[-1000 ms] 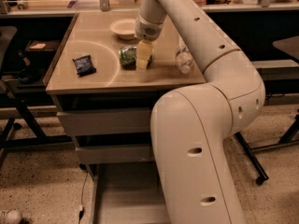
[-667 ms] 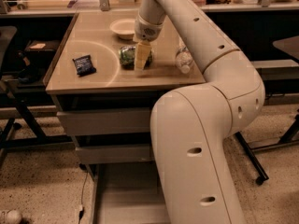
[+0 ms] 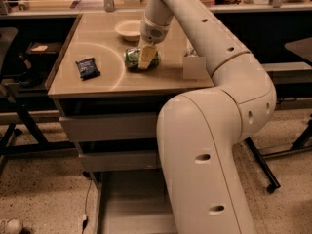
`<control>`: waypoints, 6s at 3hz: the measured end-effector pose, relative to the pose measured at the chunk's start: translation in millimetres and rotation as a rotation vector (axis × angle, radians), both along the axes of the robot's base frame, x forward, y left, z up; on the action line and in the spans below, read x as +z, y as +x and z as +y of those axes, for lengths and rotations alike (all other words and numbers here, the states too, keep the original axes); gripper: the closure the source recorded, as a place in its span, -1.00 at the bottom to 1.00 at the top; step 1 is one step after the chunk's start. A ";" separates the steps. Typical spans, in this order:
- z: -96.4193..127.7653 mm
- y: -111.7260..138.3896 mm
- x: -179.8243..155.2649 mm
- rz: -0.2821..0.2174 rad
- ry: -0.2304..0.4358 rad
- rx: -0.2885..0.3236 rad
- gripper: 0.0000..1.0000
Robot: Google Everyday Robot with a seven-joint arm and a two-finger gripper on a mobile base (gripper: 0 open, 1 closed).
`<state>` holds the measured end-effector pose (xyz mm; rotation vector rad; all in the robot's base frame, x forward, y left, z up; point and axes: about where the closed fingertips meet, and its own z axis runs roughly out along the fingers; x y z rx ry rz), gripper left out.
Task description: Place green can into bottom drawer
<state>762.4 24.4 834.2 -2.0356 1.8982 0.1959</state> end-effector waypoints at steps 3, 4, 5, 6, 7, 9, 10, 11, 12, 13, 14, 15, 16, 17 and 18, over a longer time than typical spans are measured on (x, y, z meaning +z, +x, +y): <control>-24.5 -45.6 23.5 0.031 0.044 -0.151 1.00; -31.4 -89.4 20.2 0.088 0.058 -0.164 1.00; -34.2 -126.9 24.4 0.130 0.078 -0.147 1.00; -34.3 -130.0 22.1 0.135 0.075 -0.145 1.00; -33.7 -131.8 24.6 0.129 0.064 -0.136 1.00; -50.3 -206.1 23.3 0.190 0.067 -0.225 1.00; -53.8 -255.6 14.1 0.261 0.088 -0.226 1.00; -53.8 -255.6 14.1 0.261 0.088 -0.226 1.00; -56.2 -260.9 -2.6 0.282 0.103 -0.243 1.00; -65.7 -281.4 -73.3 0.369 0.167 -0.320 1.00; -69.3 -303.8 -151.1 0.499 0.222 -0.392 1.00; -69.3 -303.9 -151.2 0.500 0.222 -0.392 1.00; -55.2 -310.6 -189.1 0.573 0.271 -0.435 1.00; -36.0 -322.2 -258.5 0.668 0.324 -0.497 1.00; -23.3 -331.1 -321.4 0.756 0.372 -0.555 1.00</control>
Offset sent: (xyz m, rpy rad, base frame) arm -0.0815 -0.0318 0.0149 0.0132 0.0717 -0.1779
